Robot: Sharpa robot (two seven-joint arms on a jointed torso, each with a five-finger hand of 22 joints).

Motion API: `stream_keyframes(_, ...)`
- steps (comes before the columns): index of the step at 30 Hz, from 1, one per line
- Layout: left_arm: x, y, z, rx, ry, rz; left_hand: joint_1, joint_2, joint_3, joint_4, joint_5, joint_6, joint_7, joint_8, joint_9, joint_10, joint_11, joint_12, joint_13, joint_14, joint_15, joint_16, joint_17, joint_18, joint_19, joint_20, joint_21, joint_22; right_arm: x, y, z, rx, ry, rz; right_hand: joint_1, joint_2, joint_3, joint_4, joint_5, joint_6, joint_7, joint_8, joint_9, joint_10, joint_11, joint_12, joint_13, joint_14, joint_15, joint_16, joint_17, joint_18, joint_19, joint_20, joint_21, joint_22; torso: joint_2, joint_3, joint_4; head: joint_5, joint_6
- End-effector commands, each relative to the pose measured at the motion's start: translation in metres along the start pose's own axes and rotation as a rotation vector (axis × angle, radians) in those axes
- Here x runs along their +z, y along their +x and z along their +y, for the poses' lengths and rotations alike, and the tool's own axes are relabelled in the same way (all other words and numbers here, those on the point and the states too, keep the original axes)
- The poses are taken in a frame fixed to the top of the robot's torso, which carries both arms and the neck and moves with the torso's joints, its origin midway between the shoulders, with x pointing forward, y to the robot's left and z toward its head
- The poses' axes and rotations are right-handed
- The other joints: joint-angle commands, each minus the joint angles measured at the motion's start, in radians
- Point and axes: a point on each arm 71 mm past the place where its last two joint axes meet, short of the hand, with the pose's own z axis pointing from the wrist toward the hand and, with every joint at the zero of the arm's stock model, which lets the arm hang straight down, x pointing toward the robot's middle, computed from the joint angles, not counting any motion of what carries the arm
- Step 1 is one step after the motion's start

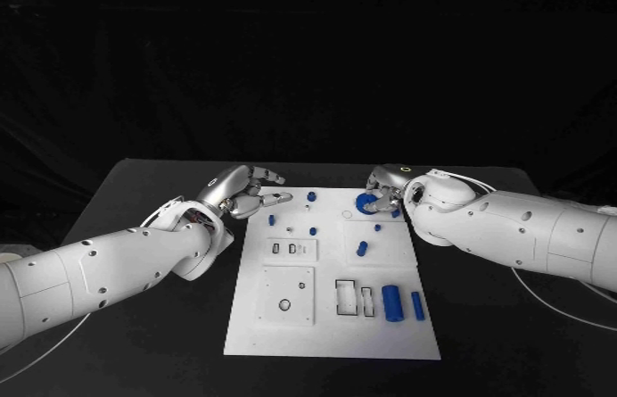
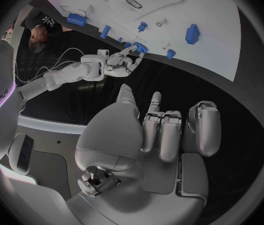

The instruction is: Assemble the parts on the task board

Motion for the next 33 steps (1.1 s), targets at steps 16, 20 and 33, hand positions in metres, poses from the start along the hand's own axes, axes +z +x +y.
stream_keyframes(16, 0.000, 0.000, -0.001, 0.002, 0.014, 0.001, 0.010, 0.001, -0.006, -0.001, 0.002, -0.004, -0.001, 0.004, 0.002, 0.058, -0.002, -0.004, 0.175, 0.106, 0.002, 0.003, 0.263, 0.012, -0.006, 0.001, -0.004, 0.113, -0.009, -0.012, 0.017, 0.118, -0.104, -0.138, 0.008, -0.006, 0.019, -0.007, 0.016, 0.056, -0.030, 0.004, 0.024, 0.107, -0.004, 0.004, 0.263, 0.104, -0.007, 0.004, 0.263, -0.007, 0.105, -0.010, 0.004, 0.263, 0.000, -0.0003, -0.0007, 0.004, 0.003)
stream_keyframes(20, 0.000, 0.000, -0.002, 0.001, 0.016, 0.003, 0.010, 0.001, -0.006, -0.001, 0.002, -0.004, -0.001, 0.004, 0.002, 0.058, -0.002, -0.004, 0.175, 0.106, 0.002, 0.003, 0.263, 0.012, -0.006, 0.001, -0.004, 0.113, -0.009, -0.015, 0.025, 0.131, -0.136, -0.164, 0.007, -0.006, 0.019, -0.007, 0.016, 0.057, -0.029, 0.004, 0.025, 0.107, -0.004, 0.004, 0.263, 0.104, -0.007, 0.004, 0.263, -0.007, 0.105, -0.010, 0.004, 0.263, 0.002, -0.0003, 0.0022, 0.008, 0.007)
stream_keyframes(33, 0.000, -0.001, -0.001, 0.006, 0.015, 0.000, 0.010, 0.001, -0.006, -0.001, 0.002, -0.004, -0.001, 0.004, 0.002, 0.058, -0.002, -0.004, 0.175, 0.106, 0.002, 0.003, 0.263, 0.012, -0.006, 0.001, -0.004, 0.113, 0.000, -0.017, 0.065, 0.143, -0.225, -0.135, 0.004, -0.008, 0.022, -0.007, 0.007, 0.056, -0.026, -0.001, 0.024, 0.107, -0.001, 0.004, 0.263, 0.104, -0.006, 0.004, 0.263, -0.007, 0.105, -0.010, 0.004, 0.263, -0.001, -0.0007, -0.0003, 0.011, 0.008)
